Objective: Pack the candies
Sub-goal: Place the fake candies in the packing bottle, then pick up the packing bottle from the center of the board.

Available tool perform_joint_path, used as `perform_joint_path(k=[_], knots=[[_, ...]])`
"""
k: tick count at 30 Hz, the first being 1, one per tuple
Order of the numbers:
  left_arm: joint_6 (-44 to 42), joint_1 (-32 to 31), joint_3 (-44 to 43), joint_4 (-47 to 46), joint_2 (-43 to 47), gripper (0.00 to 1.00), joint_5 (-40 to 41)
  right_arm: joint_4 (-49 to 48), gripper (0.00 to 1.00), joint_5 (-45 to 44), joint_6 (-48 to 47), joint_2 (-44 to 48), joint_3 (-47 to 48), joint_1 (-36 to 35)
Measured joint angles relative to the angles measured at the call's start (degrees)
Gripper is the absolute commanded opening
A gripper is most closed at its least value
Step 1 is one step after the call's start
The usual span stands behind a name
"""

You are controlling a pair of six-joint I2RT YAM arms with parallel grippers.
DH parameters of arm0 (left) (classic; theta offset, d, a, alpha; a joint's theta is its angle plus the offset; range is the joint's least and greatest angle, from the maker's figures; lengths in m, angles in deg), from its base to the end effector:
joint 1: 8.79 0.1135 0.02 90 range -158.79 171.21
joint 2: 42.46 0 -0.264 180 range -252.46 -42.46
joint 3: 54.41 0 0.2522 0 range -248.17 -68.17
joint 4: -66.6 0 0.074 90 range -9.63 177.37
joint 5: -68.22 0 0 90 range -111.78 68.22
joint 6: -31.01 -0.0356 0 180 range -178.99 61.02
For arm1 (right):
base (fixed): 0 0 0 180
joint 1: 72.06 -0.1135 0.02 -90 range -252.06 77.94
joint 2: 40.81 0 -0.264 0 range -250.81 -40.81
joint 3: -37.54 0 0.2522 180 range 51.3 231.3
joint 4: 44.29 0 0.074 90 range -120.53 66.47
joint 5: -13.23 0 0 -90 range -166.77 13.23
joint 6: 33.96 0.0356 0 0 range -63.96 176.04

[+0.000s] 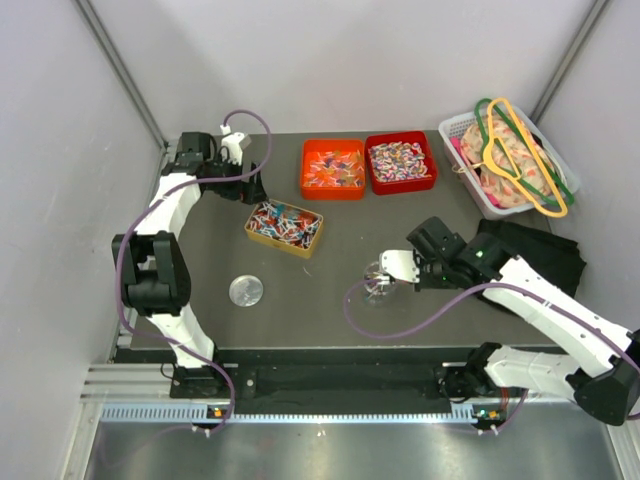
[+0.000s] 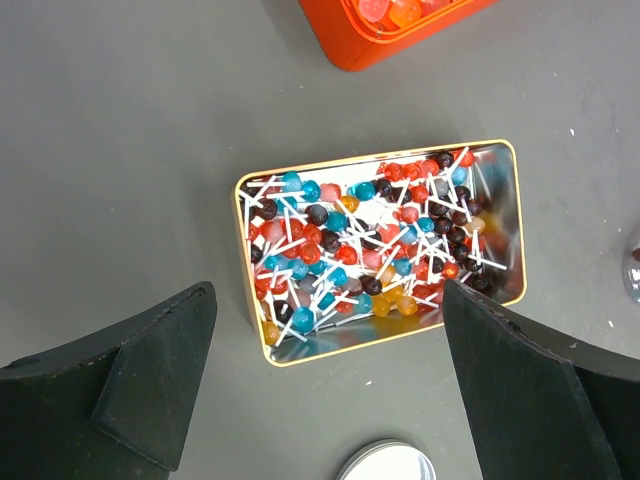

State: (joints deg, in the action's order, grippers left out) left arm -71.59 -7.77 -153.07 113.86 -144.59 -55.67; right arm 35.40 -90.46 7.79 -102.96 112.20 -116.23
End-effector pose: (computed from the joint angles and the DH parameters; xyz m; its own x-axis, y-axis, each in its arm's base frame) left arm 0.3930 -0.0129 0.2762 -0.6817 0.1690 -0.7119 0.4988 0.8191 -0.2832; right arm 0.1386 0.1229 0.3015 0.0157 -0.9953 -0.0955 -0.9002 0.0275 -0.4346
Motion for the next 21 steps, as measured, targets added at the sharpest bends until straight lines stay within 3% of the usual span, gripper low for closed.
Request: perform_joint_path(k=[21], knots=[[-0.90, -3.93, 0.94, -0.02, 0.00, 0.99, -2.62, -1.49, 0.00, -6.23, -1.70, -3.08, 3.17, -3.34]])
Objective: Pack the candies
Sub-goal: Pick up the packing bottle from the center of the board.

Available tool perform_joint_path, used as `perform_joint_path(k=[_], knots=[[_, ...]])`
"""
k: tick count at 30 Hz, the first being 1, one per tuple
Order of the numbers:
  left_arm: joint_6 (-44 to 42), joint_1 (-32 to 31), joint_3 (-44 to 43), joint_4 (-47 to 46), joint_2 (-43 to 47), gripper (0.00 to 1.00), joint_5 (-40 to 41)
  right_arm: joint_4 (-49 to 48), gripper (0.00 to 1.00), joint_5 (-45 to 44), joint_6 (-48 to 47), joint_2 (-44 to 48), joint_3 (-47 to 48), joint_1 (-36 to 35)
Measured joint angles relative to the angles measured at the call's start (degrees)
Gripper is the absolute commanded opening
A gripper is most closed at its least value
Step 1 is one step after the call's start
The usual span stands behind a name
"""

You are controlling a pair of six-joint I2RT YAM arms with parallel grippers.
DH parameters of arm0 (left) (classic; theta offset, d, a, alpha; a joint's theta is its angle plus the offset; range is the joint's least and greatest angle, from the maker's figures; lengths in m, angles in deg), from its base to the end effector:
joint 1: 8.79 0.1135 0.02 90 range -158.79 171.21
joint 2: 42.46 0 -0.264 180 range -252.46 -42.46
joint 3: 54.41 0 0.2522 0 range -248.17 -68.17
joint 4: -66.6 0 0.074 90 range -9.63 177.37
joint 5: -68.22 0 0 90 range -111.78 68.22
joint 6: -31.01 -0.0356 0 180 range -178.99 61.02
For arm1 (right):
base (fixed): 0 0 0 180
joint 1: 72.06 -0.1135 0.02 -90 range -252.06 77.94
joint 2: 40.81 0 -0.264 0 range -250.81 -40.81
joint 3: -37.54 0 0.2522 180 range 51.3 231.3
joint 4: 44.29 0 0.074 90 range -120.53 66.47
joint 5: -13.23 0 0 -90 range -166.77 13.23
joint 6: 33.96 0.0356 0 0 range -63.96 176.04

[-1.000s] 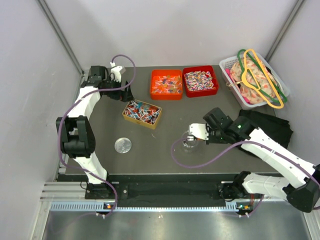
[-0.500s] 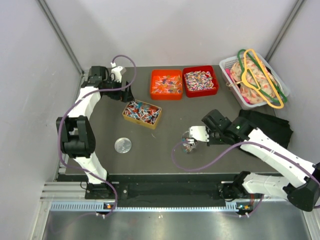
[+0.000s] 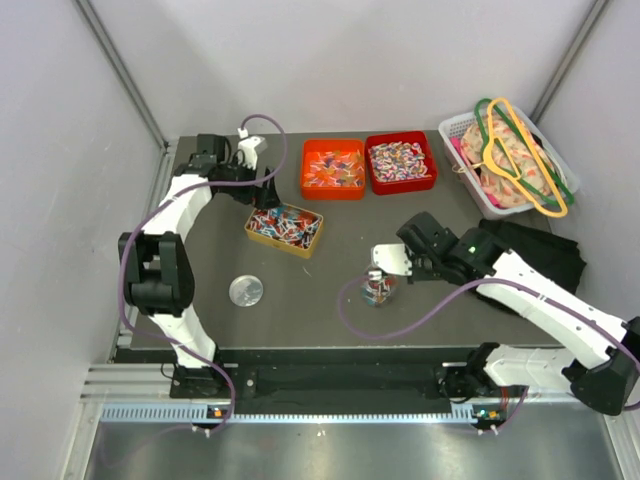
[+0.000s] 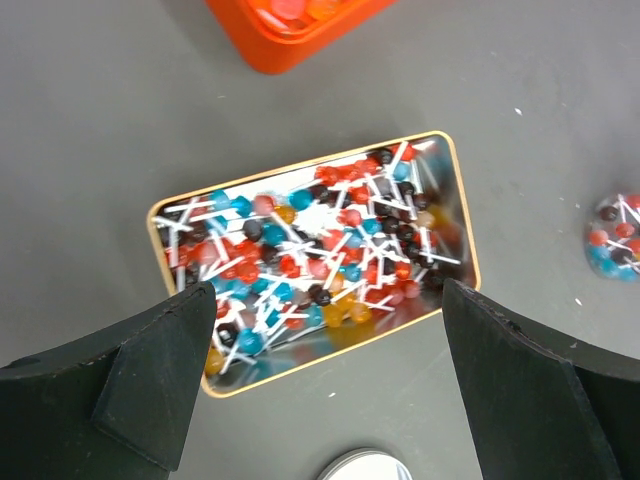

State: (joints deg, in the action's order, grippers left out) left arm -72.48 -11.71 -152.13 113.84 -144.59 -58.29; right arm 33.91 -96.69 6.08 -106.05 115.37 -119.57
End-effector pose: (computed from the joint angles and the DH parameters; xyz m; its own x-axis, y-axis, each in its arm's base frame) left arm 0.3890 -0.0411 0.2717 -0.6661 0.2217 -0.7122 0.5810 0.7530 -0.3090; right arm 0.1440 0.1392 0.3103 0.0623 -0.9977 -0.0281 -0.8558 -0.0389 -0.5158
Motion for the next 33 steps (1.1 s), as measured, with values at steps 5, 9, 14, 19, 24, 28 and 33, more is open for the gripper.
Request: perform_joint_path(k=[5, 9, 14, 19, 24, 28, 33], knots=[[-0.37, -2.51, 0.33, 0.00, 0.11, 0.99, -1.20, -1.92, 0.00, 2.23, 0.74, 2.03, 4.57, 3.78], [-0.70, -6.45, 0.52, 0.02, 0.74, 0.99, -1.40, -4.35, 0.00, 5.14, 1.44, 6.38, 4.96, 10.38], [-0.83, -14.03, 0.52, -0.07, 1.25, 0.99, -1.29, -8.44, 0.00, 10.86, 3.74, 11.45, 2.60, 23.52], [-1.53, -22.91, 0.50, -0.07, 1.25, 0.99, -0.15, -10.49, 0.00, 17.20, 8.22, 12.46, 0.02, 34.10], [-2.73, -30.47, -0.11, 0.00, 1.25, 0.99, 1.31, -11.39, 0.00, 20.48, 12.33, 13.00, -1.09, 39.56], [-4.20, -33.81, -0.96, -0.13, 1.25, 0.99, 3.76, -11.26, 0.00, 21.44, 15.72, 15.13, -1.99, 39.78], [-6.21, -38.29, -1.01, -0.15, 0.70, 0.99, 7.69, -10.91, 0.00, 21.00, 18.80, 18.21, -2.71, 39.82]])
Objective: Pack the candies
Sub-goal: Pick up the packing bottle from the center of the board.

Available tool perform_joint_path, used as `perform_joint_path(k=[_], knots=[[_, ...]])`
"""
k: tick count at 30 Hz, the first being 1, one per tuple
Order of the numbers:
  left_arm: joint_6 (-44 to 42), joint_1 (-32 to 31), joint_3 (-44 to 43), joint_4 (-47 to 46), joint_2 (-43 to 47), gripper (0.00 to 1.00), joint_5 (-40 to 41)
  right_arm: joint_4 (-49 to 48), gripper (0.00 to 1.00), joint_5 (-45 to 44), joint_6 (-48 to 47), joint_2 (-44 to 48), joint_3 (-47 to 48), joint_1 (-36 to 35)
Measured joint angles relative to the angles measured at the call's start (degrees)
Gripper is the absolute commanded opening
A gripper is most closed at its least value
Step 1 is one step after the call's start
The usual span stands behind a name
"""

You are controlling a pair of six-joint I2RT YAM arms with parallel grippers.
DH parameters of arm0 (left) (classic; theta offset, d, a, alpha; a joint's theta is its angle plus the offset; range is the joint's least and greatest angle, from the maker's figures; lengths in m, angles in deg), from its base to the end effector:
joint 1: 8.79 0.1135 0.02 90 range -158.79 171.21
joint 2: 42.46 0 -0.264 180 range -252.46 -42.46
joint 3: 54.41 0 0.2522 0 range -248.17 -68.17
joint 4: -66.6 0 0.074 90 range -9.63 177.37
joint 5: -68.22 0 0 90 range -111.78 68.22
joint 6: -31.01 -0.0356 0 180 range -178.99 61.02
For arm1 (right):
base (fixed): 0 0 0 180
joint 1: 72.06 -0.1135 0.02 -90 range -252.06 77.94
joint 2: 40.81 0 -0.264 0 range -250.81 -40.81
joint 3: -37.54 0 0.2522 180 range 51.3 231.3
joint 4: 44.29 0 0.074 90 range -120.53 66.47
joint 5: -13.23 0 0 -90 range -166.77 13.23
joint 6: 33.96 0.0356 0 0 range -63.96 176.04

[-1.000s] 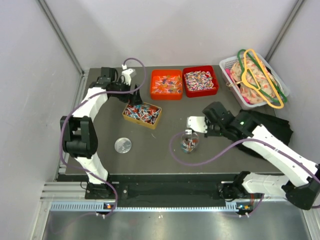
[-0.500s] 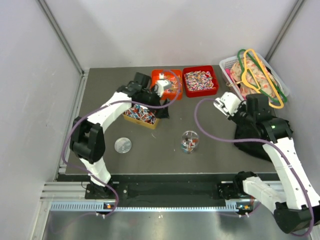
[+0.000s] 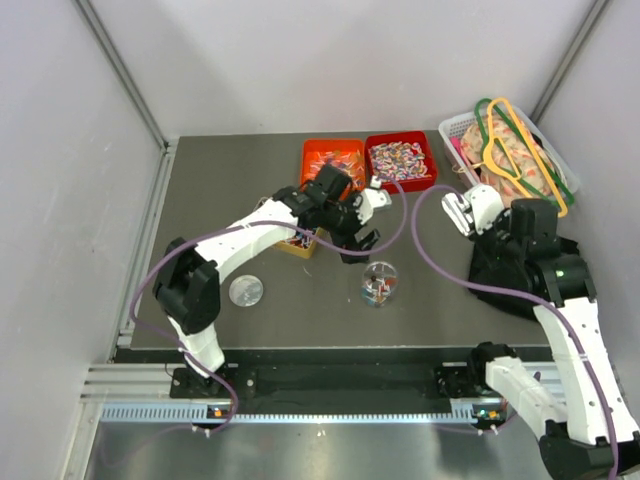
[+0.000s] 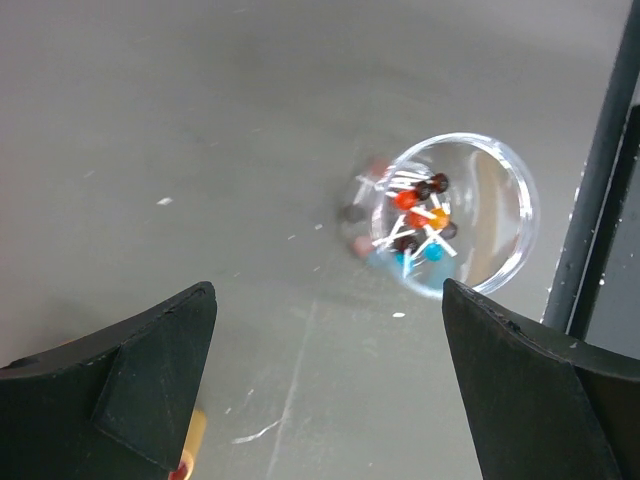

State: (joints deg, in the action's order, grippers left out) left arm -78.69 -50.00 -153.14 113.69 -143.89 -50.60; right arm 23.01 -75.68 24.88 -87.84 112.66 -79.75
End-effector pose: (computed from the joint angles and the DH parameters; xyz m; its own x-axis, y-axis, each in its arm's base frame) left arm 0.2837 -0.2713 0.2801 -0.2674 0.6268 -0.7319 0.9575 0.2579 -0.1290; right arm 0.1460 0.0204 0.3561 -0.4593 -0.5841 -0.6693 -0.4511 0.8024 -0.3906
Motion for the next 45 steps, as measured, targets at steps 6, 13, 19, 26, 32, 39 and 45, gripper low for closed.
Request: perform_joint_path(k=[6, 13, 19, 26, 32, 39, 45], knots=[[-1.29, -4.94, -0.02, 0.04, -2.19, 0.99, 1.57, 0.39, 0.00, -1.16, 3.15, 2.51, -0.13, 1.57], [-1.95, -8.20, 0.24, 0.09, -2.23, 0.99, 1.62, 1.38, 0.00, -1.64, 4.76, 3.50, -1.05, 3.26], [-2.34, -9.75, 1.49, 0.07, -2.23, 0.99, 2.64, 1.40, 0.00, -1.29, 5.92, 3.54, -1.05, 4.13], [-2.38, -11.13, 2.19, -0.72, -3.02, 0.99, 4.57, 1.46, 0.00, 0.04, 6.49, 3.89, -1.05, 4.17], [-2.34, -11.47, 2.19, -1.44, -5.53, 0.99, 5.51, 2.01, 0.00, 1.01, 6.84, 4.33, -1.05, 4.17], [-2.32, -11.50, 2.14, -2.27, -6.40, 0.99, 5.55, 2.23, 0.00, 2.21, 6.99, 4.76, -1.05, 4.17], [-2.38, -11.56, 2.08, -2.49, -6.60, 0.99, 6.64, 2.23, 0.00, 2.93, 7.02, 5.03, -1.05, 4.17]])
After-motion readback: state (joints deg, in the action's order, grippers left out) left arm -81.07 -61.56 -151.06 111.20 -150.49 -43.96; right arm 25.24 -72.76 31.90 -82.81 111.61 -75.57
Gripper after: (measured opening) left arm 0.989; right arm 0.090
